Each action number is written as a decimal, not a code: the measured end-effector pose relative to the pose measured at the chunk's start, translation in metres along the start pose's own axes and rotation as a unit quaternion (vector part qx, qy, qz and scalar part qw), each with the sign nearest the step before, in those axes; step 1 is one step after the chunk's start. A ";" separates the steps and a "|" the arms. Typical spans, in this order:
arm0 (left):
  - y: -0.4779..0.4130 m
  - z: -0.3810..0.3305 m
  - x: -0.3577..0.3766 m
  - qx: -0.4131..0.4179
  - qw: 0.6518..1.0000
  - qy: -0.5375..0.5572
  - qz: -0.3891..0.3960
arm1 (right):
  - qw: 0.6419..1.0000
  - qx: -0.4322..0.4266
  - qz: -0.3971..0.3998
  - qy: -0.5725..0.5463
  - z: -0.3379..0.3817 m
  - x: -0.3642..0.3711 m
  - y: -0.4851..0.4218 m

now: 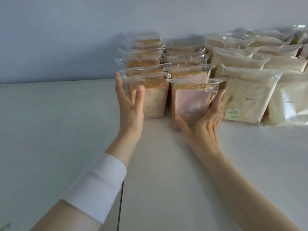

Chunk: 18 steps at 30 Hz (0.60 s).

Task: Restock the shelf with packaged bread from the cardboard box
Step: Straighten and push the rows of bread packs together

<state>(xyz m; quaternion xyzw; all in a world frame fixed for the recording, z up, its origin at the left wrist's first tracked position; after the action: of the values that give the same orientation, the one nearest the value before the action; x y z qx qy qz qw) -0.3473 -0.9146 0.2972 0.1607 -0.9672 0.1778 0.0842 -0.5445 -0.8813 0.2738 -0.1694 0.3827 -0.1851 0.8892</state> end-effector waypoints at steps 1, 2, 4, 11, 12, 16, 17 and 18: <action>-0.001 -0.002 0.003 0.006 1.000 0.004 -0.004 | 1.000 -0.015 0.006 0.025 0.003 0.002 0.001; -0.004 -0.005 0.005 0.008 1.000 0.008 -0.015 | 0.999 -0.018 0.018 0.036 0.005 0.005 0.001; -0.012 -0.006 0.007 -0.004 0.999 0.006 -0.035 | 0.999 0.004 0.035 0.036 0.008 0.012 -0.003; -0.020 -0.003 0.009 -0.030 0.997 -0.064 -0.023 | 0.996 0.030 0.031 0.077 0.014 0.020 -0.008; -0.020 -0.002 0.008 -0.037 0.997 -0.071 -0.023 | 0.997 0.026 0.038 0.064 0.012 0.019 -0.008; -0.019 0.003 0.000 -0.074 0.990 -0.113 -0.043 | 0.998 0.001 0.052 0.047 0.005 0.009 -0.003; -0.020 0.004 0.000 -0.079 0.989 -0.119 -0.046 | 0.997 -0.002 0.055 0.054 0.004 0.009 -0.002; -0.020 0.005 0.001 -0.080 0.988 -0.121 -0.048 | 0.996 0.000 0.059 0.062 0.004 0.010 -0.002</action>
<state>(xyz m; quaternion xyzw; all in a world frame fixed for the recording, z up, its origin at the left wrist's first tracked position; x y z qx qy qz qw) -0.3416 -0.9341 0.2994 0.2204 -0.9725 0.0747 -0.0123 -0.5354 -0.8870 0.2714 -0.1347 0.4466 -0.1422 0.8730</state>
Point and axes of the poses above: each hand's wrist, its own y-axis away from the middle knuckle, its own x-axis out of the palm, z = x × y, the point moved 8 cm from there along -y, towards the middle knuckle, and after that the axes turned 12 degrees about y, right-handed, at the moved point
